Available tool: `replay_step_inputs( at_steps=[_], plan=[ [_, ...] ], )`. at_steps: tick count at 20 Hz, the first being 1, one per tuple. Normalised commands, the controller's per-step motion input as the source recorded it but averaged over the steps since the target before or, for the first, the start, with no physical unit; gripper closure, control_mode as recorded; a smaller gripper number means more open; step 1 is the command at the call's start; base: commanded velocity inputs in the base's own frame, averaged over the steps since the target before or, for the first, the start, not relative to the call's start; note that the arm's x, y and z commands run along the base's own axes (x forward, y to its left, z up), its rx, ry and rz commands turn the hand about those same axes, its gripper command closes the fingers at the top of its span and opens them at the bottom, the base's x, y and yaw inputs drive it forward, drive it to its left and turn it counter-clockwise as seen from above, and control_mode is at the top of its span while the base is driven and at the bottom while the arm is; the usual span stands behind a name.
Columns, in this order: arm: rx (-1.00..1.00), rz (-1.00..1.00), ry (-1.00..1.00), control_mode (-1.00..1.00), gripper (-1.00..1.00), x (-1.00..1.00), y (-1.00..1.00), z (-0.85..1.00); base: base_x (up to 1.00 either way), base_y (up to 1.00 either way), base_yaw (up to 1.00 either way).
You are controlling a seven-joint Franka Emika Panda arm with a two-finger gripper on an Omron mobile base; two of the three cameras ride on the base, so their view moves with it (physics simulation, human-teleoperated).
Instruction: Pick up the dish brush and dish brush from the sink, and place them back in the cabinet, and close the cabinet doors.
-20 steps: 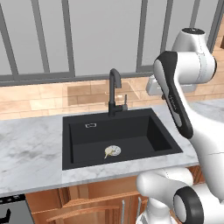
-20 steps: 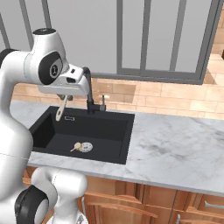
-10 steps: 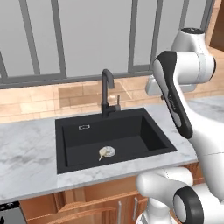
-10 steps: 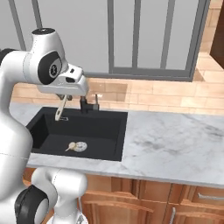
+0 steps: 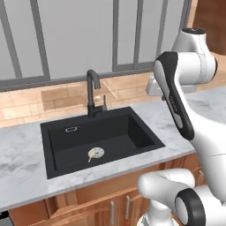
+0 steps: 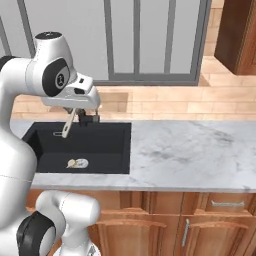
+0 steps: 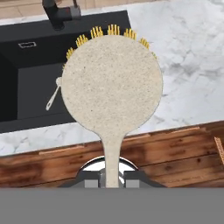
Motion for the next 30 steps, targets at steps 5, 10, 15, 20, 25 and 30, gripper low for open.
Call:
replay_step_inputs(
  at_steps=[5,10,15,20,25,30],
  plan=[
    [0.00,0.00,0.00,1.00,1.00,0.00,0.00,0.00,-0.21,0.00,-0.35],
    [0.00,0.00,0.00,1.00,1.00,0.00,0.00,0.00,-0.17,0.00,-0.40],
    [0.00,0.00,0.00,1.00,1.00,0.00,0.00,0.00,-0.16,0.00,-0.44],
    [0.00,0.00,0.00,1.00,1.00,0.00,0.00,0.00,-0.18,0.00,-0.44],
    [0.00,0.00,0.00,1.00,1.00,0.00,0.00,0.00,-0.17,0.00,-0.44],
    [0.00,0.00,0.00,1.00,1.00,0.00,0.00,0.00,-0.10,0.00,-0.45]
  ],
)
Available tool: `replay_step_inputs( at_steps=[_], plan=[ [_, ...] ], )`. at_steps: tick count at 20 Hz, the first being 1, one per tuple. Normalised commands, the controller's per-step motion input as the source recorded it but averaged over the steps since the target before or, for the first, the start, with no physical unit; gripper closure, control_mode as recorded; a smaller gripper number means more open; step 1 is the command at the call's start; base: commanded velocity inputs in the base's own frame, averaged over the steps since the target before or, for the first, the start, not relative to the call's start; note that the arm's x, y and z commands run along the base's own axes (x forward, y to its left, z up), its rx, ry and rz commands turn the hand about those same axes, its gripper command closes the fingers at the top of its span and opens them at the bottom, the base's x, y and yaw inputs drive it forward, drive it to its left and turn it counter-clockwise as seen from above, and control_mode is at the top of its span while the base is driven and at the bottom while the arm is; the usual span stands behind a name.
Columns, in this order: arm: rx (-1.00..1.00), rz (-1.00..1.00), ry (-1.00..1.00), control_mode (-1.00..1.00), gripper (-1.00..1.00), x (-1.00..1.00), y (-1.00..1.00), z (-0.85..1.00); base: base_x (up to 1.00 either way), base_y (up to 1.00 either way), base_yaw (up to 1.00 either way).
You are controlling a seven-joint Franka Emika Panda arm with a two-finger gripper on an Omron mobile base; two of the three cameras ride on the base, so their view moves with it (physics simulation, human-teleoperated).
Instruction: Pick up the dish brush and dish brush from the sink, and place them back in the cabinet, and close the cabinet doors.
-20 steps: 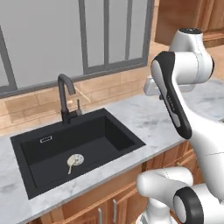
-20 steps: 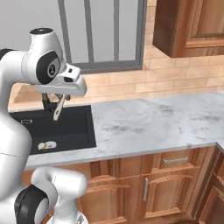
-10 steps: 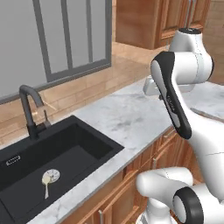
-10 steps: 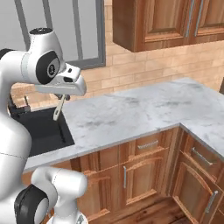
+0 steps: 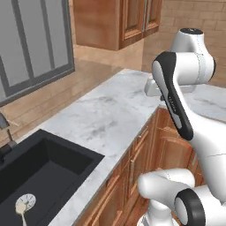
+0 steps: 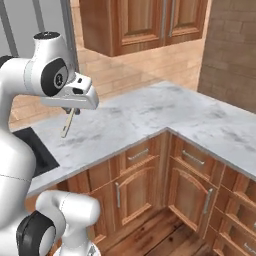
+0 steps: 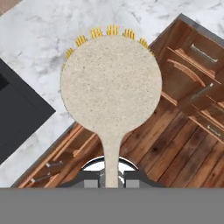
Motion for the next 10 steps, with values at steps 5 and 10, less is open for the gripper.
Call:
replay_step_inputs(
  at_steps=[5,10],
  plan=[
    [0.00,0.00,0.00,1.00,1.00,0.00,0.00,0.00,-0.02,0.00,-0.47],
    [0.00,0.00,0.00,1.00,1.00,0.00,0.00,0.00,-0.06,0.00,-0.51]
  ],
)
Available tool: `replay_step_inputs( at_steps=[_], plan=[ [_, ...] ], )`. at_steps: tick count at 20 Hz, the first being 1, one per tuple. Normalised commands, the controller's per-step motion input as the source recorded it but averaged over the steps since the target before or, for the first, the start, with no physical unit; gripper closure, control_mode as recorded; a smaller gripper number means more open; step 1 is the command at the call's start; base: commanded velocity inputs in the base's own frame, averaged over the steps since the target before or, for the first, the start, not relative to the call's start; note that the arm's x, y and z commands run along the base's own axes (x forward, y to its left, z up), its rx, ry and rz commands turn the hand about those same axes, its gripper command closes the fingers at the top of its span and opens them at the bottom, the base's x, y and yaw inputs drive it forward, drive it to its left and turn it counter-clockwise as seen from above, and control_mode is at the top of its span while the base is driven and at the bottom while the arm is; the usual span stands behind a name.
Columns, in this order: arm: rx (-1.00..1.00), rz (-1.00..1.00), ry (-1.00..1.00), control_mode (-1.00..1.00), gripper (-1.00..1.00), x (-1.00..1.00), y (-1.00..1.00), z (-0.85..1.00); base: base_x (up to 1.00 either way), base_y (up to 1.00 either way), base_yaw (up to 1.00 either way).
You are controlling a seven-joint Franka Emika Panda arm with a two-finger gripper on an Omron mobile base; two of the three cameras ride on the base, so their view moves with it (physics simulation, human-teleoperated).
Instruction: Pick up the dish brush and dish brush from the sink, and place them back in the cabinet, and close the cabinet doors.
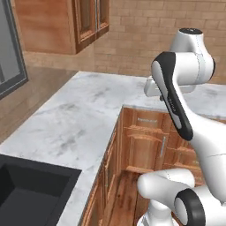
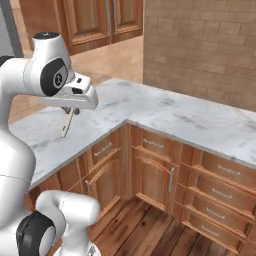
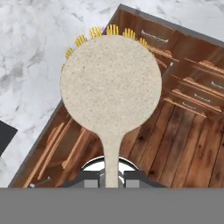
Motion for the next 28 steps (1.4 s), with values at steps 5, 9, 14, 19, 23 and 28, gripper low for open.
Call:
replay_step_inputs(
  at_steps=[5,9,14,19,23,28],
  plan=[
    [0.00,0.00,0.00,1.00,1.00,0.00,0.00,0.00,0.00,0.00,-0.52],
    [0.00,0.00,0.00,1.00,1.00,0.00,0.00,0.00,0.00,0.00,-0.55],
    [0.00,0.00,0.00,1.00,1.00,0.00,0.00,0.00,0.00,0.00,-0.57],
    [0.00,0.00,0.00,1.00,1.00,0.00,0.00,0.00,-0.02,-0.01,-0.57],
    [0.00,0.00,0.00,1.00,1.00,0.00,0.00,0.00,0.00,0.00,-0.60],
    [0.00,0.00,0.00,1.00,1.00,0.00,0.00,0.00,-0.03,0.00,-0.62]
  ],
)
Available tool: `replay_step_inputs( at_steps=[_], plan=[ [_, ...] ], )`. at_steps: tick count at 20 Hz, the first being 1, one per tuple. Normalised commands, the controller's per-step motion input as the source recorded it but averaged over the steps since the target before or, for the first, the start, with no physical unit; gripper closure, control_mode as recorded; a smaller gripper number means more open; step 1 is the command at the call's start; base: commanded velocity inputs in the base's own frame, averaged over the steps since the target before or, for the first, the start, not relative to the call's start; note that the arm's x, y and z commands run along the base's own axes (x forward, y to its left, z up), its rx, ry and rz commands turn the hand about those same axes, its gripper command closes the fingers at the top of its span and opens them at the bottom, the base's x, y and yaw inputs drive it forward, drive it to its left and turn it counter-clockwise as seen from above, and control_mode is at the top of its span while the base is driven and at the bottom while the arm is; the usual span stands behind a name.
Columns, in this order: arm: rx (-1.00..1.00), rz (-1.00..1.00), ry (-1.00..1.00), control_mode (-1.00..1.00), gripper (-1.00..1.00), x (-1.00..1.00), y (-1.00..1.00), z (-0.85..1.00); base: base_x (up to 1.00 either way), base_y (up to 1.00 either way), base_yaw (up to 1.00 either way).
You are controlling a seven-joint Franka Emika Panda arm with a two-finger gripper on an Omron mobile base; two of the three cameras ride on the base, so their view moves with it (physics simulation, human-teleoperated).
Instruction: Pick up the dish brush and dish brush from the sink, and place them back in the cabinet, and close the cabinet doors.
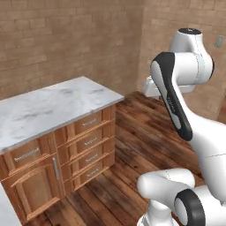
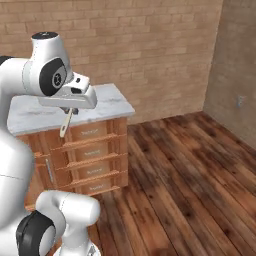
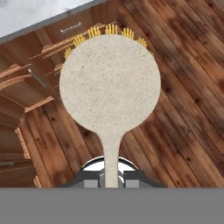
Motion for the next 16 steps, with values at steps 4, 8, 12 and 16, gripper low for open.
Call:
replay_step_inputs(
  at_steps=[4,8,12,16],
  plan=[
    [0.00,0.00,0.00,1.00,1.00,0.00,0.00,0.00,-0.06,0.00,-0.61],
    [0.00,0.00,0.00,1.00,1.00,0.00,0.00,0.00,-0.04,0.00,-0.61],
    [0.00,0.00,0.00,1.00,1.00,0.00,0.00,0.00,-0.01,0.00,-0.56],
    [0.00,0.00,0.00,1.00,1.00,0.00,0.00,0.00,-0.01,0.00,-0.54]
  ],
)
